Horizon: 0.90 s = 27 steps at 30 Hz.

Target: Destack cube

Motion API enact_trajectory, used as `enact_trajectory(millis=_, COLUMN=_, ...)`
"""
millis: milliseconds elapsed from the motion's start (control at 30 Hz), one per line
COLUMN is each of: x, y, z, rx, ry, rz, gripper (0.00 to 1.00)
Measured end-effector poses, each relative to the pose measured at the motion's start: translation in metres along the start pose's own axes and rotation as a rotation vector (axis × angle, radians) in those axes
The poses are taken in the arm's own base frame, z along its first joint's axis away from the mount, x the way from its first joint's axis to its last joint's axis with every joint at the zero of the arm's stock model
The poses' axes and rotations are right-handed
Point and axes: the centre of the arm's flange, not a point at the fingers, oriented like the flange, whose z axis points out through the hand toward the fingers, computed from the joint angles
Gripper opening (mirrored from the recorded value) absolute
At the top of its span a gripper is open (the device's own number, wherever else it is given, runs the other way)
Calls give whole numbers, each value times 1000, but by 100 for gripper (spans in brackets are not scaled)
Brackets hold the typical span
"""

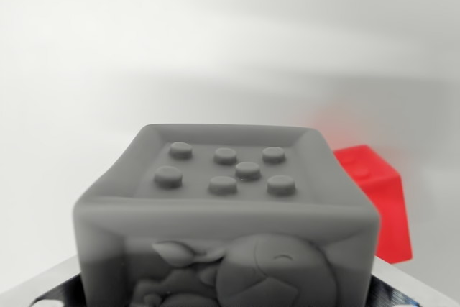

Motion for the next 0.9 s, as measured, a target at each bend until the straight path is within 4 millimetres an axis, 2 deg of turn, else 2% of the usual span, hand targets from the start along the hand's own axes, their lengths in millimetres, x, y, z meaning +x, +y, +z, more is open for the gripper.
enact_trajectory(millis=900, x=-14, y=-52, z=7, rx=-1, ry=1, rz=185, gripper=0)
